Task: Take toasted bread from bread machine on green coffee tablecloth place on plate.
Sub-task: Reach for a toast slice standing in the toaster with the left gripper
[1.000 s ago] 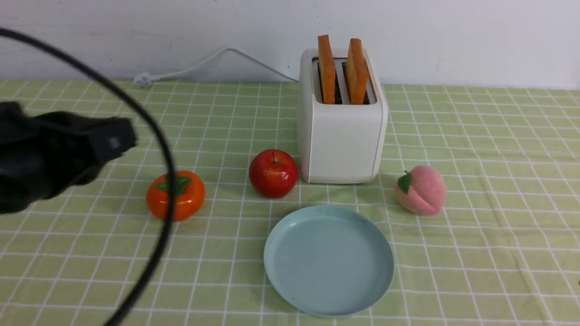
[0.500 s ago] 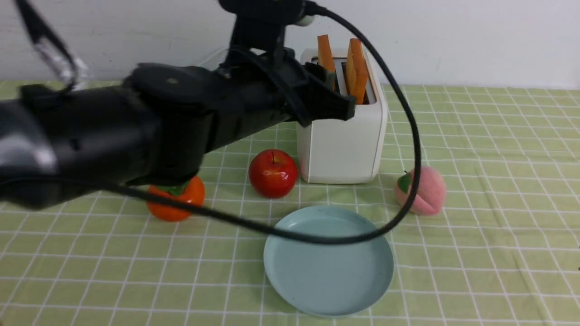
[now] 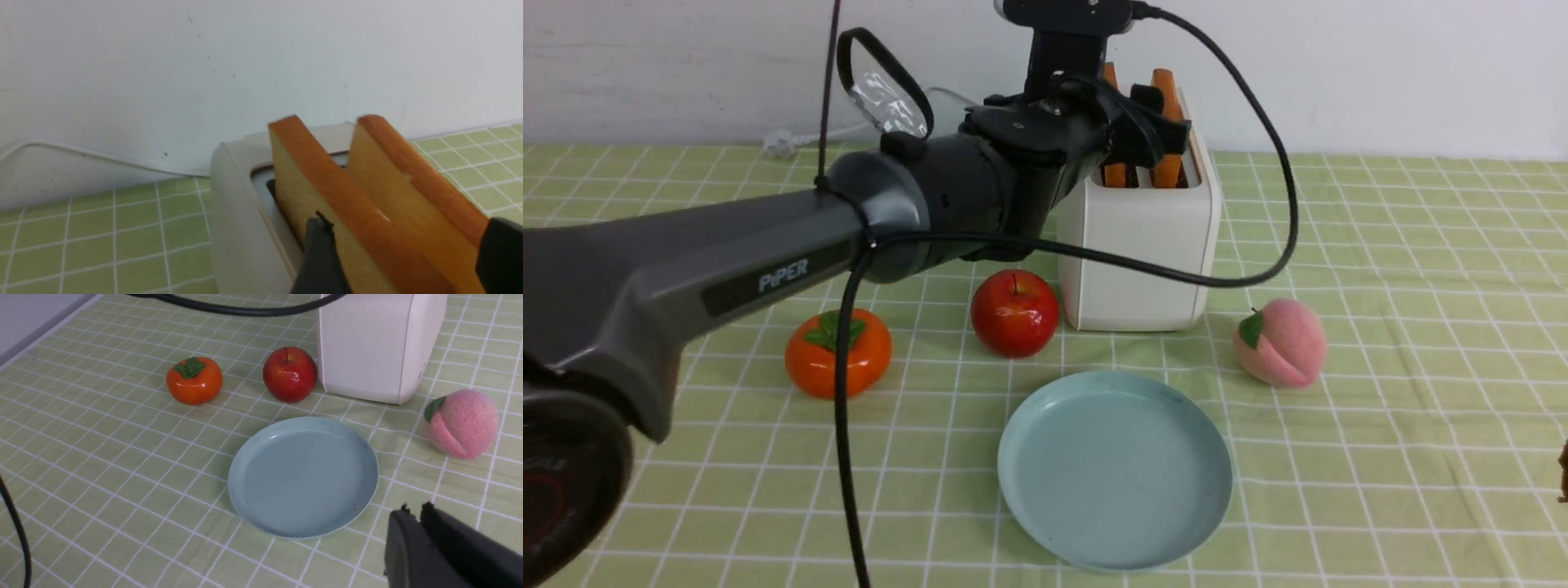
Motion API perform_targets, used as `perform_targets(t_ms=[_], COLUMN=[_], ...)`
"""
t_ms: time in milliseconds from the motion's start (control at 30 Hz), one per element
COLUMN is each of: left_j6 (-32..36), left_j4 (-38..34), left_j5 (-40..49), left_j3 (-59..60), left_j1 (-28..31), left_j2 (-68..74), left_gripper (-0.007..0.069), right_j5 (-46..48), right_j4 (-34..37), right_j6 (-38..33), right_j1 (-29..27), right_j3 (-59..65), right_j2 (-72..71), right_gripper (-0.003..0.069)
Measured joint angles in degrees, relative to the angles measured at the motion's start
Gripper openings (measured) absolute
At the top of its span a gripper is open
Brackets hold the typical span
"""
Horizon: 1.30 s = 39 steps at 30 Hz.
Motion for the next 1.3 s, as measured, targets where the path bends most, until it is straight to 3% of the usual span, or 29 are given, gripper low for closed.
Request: perform_targets(t_ms=[267, 533, 700, 1000, 1200, 1300], left_j6=[-0.13, 1.12, 1.16, 2.87, 5.87, 8.27], left_j4=[-1.92, -2.33, -2.45, -2.5, -2.73, -6.6], left_j5=[6.41, 5.55, 6.32, 6.2, 5.82, 7.06], left_j3=[-6.6, -7.15, -7.33, -7.34, -7.34, -7.19], left_j1=[2.48, 2.37, 2.37, 2.32, 2.32, 2.32], left_j2=[5.3, 6.36, 6.36, 4.27, -5.02, -10.8], left_gripper=[0.0347, 0.0286, 0.0102, 0.0103, 0.0103, 0.0103], right_j5=[0.0, 0.38, 0.45, 0.82, 0.09, -0.06], right_j4=[0.07, 0.12, 0.12, 0.12, 0.12, 0.12], right_j6=[0.0, -0.02, -0.02, -0.02, -0.02, -0.02], right_j1=[0.0, 0.0, 0.0, 0.0, 0.0, 0.0], right_j3=[0.0, 0.0, 0.0, 0.0, 0.0, 0.0], right_j2=[0.0, 0.0, 0.0, 0.0, 0.0, 0.0], right_gripper=[0.0053, 0.0056, 0.0056, 0.0064, 0.0067, 0.0067])
